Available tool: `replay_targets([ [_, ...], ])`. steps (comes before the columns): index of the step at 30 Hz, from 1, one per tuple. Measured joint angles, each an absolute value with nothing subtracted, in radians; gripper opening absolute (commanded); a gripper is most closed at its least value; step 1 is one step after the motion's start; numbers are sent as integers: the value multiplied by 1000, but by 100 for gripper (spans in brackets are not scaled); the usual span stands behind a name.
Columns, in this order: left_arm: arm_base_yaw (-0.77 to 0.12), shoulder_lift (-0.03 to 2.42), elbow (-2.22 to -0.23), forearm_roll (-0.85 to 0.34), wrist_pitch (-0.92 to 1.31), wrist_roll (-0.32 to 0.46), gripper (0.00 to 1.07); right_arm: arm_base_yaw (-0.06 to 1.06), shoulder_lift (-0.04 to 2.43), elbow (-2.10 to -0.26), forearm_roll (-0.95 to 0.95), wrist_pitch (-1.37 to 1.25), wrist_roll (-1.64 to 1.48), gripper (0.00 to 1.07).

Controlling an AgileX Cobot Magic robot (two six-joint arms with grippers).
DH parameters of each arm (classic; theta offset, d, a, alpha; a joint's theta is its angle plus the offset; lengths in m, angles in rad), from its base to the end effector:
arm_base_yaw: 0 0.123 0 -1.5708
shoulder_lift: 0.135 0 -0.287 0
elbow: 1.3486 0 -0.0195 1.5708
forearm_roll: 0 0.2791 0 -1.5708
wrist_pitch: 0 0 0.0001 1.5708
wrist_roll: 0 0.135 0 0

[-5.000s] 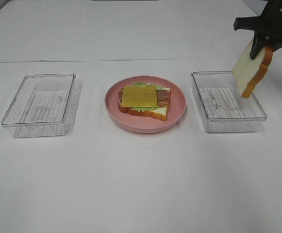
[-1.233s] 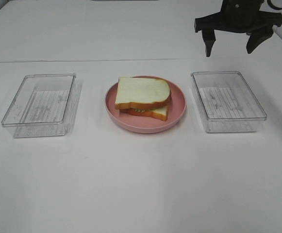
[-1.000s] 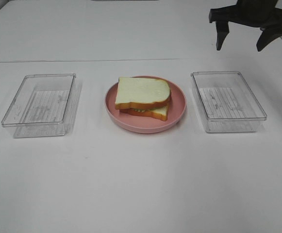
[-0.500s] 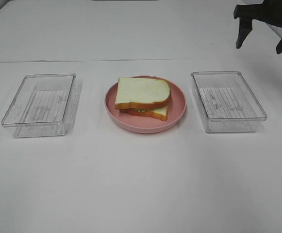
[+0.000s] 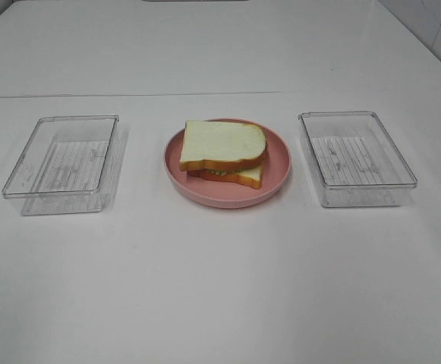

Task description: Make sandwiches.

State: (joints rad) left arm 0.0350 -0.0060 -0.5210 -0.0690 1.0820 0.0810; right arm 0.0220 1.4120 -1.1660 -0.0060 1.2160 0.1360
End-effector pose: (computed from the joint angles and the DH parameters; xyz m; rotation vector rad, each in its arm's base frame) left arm 0.0528 -0.0064 0.2760 0.0520 2.0360 -0.0096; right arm 0.2980 0.0058 0.2526 0.1656 2.9411 0.0143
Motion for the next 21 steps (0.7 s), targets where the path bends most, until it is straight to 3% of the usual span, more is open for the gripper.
replay_targets([
  [4, 35, -6, -521, -69, 1082, 81, 98, 22, 1112, -992, -60, 1218, 146, 84],
  [7, 35, -6, -521, -69, 1082, 81, 98, 22, 1052, -962, -62, 1218, 149, 84],
  [13, 35, -6, -521, -69, 1082, 81, 98, 22, 638, -801, -69, 1176, 150, 84],
  [21, 35, -6, -521, -69, 1082, 81, 98, 22, 355, -668, -70, 1135, 150, 84],
])
